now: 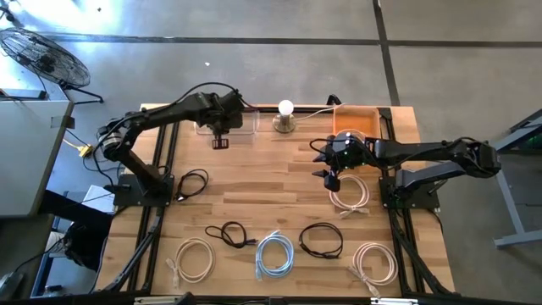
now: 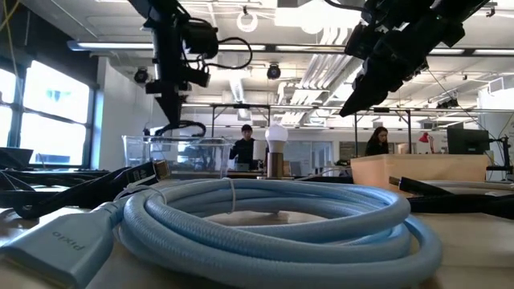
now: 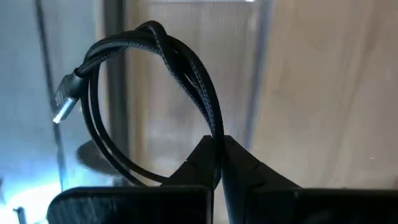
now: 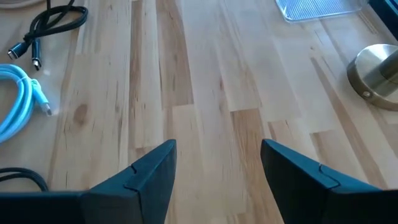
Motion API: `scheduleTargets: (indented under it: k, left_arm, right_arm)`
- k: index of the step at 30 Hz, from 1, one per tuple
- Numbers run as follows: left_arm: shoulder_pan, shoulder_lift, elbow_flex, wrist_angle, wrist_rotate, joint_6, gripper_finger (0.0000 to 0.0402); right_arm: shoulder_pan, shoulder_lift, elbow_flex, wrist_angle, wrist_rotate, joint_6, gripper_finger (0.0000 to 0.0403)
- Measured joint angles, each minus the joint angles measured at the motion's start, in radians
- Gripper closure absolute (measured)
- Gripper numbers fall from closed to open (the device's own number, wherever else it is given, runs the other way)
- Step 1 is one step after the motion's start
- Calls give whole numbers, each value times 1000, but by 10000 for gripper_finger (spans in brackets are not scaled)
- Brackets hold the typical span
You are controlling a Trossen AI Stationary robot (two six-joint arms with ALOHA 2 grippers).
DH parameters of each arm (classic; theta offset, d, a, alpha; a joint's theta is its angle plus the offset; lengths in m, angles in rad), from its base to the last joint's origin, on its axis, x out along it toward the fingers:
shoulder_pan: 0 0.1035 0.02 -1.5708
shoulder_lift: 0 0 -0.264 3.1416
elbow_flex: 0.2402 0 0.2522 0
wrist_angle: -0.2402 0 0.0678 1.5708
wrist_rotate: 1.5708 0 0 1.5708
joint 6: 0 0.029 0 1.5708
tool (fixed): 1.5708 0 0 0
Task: Pick & Place USB Port
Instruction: Put the black USB cable into the transparent bin, then put the white HDMI cable into the orange bin
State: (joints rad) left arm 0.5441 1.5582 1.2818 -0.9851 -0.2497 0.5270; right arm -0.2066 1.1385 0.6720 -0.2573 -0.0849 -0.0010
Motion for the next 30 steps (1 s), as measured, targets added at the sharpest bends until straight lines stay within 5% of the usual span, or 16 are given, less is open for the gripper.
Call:
scheduleTargets:
  k: [12, 23, 27, 30]
  left_arm:
    - [-1, 45, -3, 54, -1, 26, 393]
    - [-1, 45, -3, 42, 60, 26, 267]
    - [-1, 45, -3, 44, 116, 26, 243]
    - [-1, 45, -2, 52, 196, 26, 240]
  right_arm:
    - [0, 0, 0, 0, 0, 0, 177]
    - [0, 0, 0, 0, -1, -4, 177]
    - [0, 0, 0, 20, -10, -10, 177]
    - [0, 0, 0, 103, -112, -52, 177]
